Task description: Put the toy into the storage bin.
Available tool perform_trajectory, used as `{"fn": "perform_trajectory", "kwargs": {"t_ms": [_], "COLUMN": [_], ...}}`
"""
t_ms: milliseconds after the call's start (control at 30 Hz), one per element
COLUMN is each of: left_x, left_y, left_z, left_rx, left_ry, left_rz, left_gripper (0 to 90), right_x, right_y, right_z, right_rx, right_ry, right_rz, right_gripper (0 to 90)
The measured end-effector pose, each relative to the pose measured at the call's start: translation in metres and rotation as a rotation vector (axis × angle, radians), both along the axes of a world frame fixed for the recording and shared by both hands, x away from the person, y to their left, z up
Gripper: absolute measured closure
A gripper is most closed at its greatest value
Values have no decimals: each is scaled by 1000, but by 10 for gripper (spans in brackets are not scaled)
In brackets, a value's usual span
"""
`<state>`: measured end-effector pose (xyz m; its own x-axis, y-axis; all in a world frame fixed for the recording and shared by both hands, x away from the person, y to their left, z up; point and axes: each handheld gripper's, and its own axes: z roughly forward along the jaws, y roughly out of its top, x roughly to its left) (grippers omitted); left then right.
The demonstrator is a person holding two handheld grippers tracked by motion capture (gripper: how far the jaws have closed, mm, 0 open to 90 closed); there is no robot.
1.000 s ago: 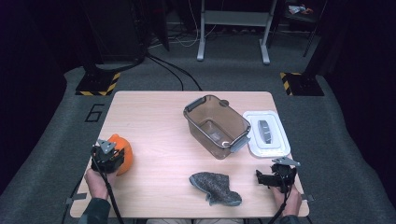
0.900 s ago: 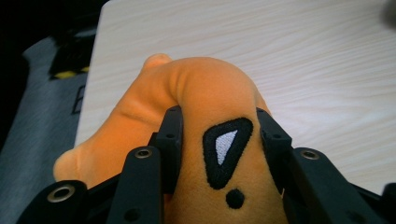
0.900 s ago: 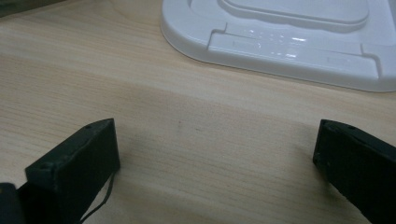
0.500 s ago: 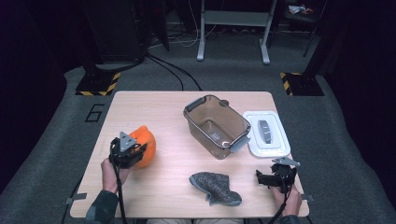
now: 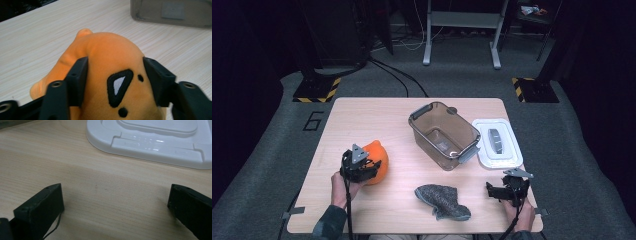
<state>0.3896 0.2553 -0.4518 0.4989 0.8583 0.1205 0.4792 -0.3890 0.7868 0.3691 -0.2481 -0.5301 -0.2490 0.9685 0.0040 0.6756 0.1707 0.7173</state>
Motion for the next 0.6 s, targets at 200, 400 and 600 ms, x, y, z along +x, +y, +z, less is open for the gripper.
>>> {"fn": "perform_trajectory", "kwargs": {"t_ms": [200,400,600], "left_x": [-4,8,22], "left_y": [4,13,10], "left_z": [20,19,6], "left_rx": [-88,-184,-211], "left_ry": [-2,87,210], "left_rz": [90,275,315], "left_gripper": [185,126,77], "right_x": [0,0,0], "right_y": [0,0,0], "right_z": [0,0,0], "right_rx": [-1,-2,0], "right_ry": [-2,-2,1], "right_rz": [3,3,-1], "right_gripper": [0,0,0]}}
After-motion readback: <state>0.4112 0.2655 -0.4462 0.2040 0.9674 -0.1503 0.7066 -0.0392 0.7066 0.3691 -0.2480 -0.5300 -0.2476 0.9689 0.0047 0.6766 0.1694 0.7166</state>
